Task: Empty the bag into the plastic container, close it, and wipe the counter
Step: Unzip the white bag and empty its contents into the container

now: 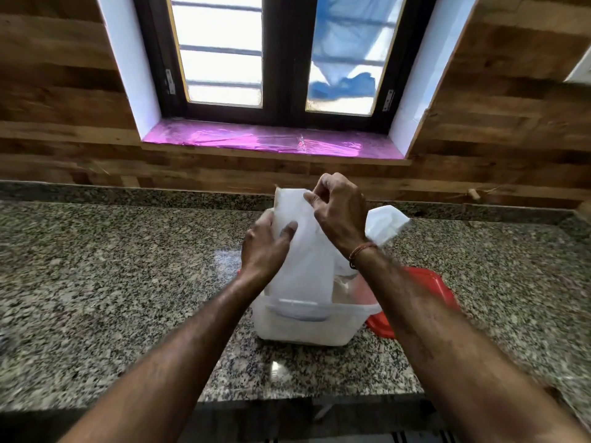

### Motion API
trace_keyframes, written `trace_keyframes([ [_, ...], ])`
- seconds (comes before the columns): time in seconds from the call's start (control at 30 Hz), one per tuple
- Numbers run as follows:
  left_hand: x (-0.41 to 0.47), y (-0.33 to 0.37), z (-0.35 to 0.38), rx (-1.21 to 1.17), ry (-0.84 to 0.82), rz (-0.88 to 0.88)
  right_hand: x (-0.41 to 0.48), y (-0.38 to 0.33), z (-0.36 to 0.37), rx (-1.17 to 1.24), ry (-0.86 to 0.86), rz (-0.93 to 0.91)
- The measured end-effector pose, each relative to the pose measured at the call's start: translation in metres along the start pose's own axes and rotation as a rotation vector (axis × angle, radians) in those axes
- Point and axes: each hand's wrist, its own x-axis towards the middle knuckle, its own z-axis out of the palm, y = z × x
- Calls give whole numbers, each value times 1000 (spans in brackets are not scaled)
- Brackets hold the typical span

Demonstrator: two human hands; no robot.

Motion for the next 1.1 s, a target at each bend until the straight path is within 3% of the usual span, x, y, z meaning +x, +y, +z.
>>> trace_keyframes([
  [0.13, 14, 7, -10, -203, 128, -79, -8, -5, 0, 28, -123, -171],
  [0.23, 21, 6, -25, -568, 54, -155, 3, 16, -20, 148, -335, -135],
  [0.37, 22, 2, -42, -673, -38, -123, 15, 72, -49, -218, -563, -21],
  [0.43, 22, 1, -44, -648, -18, -103, 15, 101, -57, -335, -524, 47],
  [0.53, 25, -1, -44, -563, 67, -65, 14, 127, -68, -291, -328, 106],
  [0.7, 34, 5, -46, -469, 96, 6, 19, 130, -86, 118, -47, 48],
  [0.8, 44, 13, -52, -520, 121, -21, 16, 139, -90, 627, -220, 221],
  [0.87, 47, 15, -53, -554, 152, -40, 3, 151, -81, 739, -360, 363],
  [1.0, 44, 15, -42, -528, 144, -29, -20, 163, -58, 662, -185, 444],
  [1.1, 42, 14, -38, -533, 206, -33, -8, 159, -62, 766, -19, 419],
])
